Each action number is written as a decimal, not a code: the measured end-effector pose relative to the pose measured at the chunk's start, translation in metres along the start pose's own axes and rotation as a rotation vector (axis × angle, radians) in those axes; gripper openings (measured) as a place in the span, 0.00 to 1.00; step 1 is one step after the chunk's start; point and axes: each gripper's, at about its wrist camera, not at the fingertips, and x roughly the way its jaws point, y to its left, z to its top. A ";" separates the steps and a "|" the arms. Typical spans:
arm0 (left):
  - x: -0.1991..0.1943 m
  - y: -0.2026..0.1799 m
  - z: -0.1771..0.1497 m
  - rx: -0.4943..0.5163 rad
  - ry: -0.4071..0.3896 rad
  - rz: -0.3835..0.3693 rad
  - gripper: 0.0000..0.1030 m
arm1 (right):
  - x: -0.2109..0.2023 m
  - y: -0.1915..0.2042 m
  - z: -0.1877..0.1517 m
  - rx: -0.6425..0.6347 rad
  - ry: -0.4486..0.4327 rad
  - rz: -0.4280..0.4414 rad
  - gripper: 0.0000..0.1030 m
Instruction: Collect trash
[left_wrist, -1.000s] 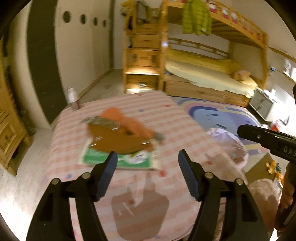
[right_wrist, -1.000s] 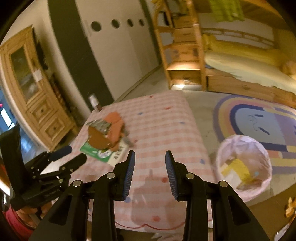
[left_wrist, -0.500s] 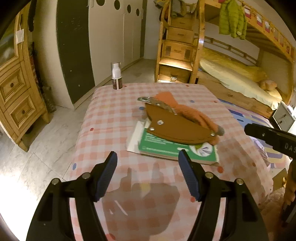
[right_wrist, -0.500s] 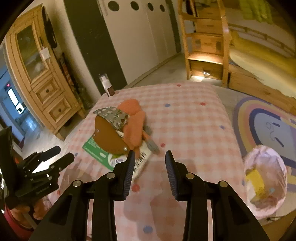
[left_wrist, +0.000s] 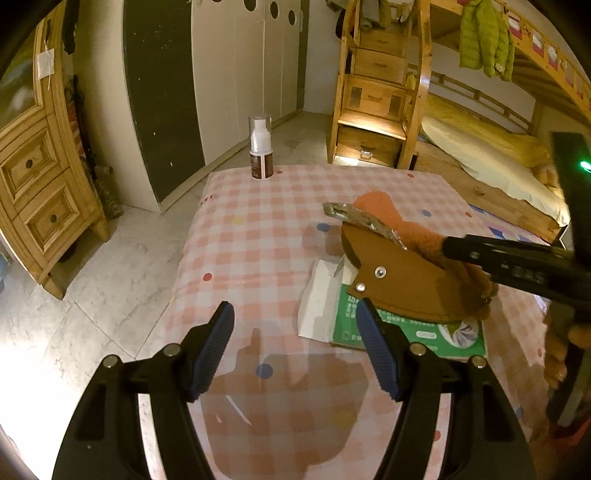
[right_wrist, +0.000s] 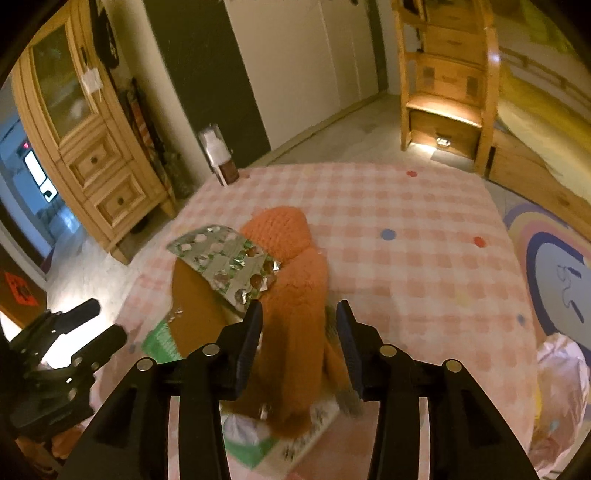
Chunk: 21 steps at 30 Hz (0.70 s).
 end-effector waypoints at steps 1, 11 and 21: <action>0.001 -0.001 -0.001 0.001 0.004 -0.002 0.65 | 0.006 0.000 0.001 -0.004 0.014 -0.004 0.40; -0.011 -0.008 -0.017 0.017 0.026 -0.029 0.65 | -0.008 0.003 -0.038 0.010 0.093 -0.076 0.27; -0.034 -0.021 -0.035 0.047 0.024 -0.037 0.65 | -0.054 0.027 -0.105 0.096 0.107 -0.025 0.29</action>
